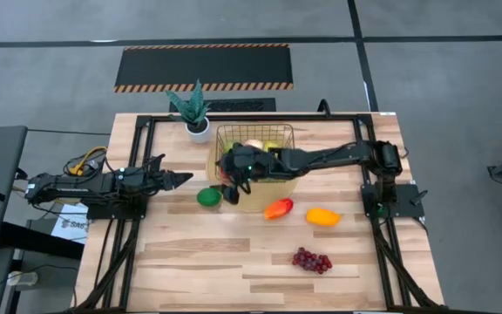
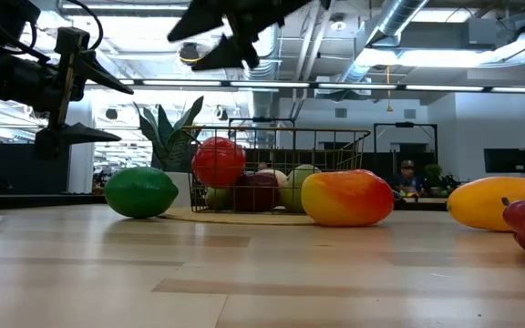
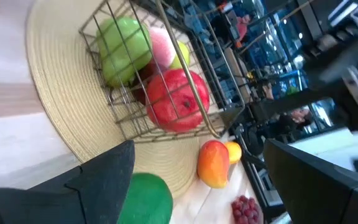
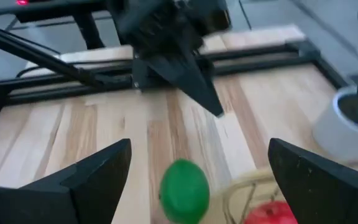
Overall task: Build produce basket
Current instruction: Put the green lime into the wire basket
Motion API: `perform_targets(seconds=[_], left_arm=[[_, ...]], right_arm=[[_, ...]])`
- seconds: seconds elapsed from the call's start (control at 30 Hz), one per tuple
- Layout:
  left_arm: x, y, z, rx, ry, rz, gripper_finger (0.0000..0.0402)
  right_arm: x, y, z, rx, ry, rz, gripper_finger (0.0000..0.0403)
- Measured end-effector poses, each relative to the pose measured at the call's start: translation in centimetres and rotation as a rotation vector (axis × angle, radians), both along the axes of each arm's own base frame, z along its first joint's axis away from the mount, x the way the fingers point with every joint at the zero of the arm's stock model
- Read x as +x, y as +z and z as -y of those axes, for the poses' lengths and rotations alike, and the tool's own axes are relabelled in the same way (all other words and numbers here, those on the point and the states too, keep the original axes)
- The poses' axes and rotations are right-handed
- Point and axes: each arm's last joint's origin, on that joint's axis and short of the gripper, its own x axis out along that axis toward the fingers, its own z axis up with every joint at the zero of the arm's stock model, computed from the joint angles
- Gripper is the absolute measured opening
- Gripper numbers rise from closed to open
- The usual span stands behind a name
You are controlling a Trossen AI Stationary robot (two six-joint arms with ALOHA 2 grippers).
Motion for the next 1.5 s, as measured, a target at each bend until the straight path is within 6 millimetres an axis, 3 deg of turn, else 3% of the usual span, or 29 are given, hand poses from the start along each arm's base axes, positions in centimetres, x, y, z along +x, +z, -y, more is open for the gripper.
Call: perform_targets(seconds=[0.17, 0.33, 0.67, 0.97, 1.37, 1.5], left_arm=[[0.0, 0.1, -0.1, 0.017, 0.033, 0.016, 0.0341], [0.1, 0.4, -0.1, 0.036, 0.029, 0.043, 0.0341], [0.1, 0.4, -0.1, 0.042, 0.026, 0.046, 0.0341], [0.1, 0.3, 0.0, 0.04, 0.009, 0.025, 0.0341], [0.1, 0.4, -0.1, 0.045, 0.016, 0.027, 0.0341], [0.1, 0.4, -0.1, 0.045, 0.016, 0.028, 0.0341]], right_arm=[[0.8, -0.6, -2.2, -0.037, 0.019, 0.043, 0.0394], [2.4, -3.3, -3.3, -0.037, 0.041, 0.052, 0.0393], [6.5, -6.8, -3.6, -0.101, 0.069, -0.023, 0.0393], [7.7, -9.7, -3.2, -0.123, 0.052, -0.183, 0.0393], [7.6, -10.1, -3.0, -0.143, 0.021, -0.212, 0.0393], [7.2, -8.8, -3.6, -0.134, 0.034, -0.203, 0.0393]])
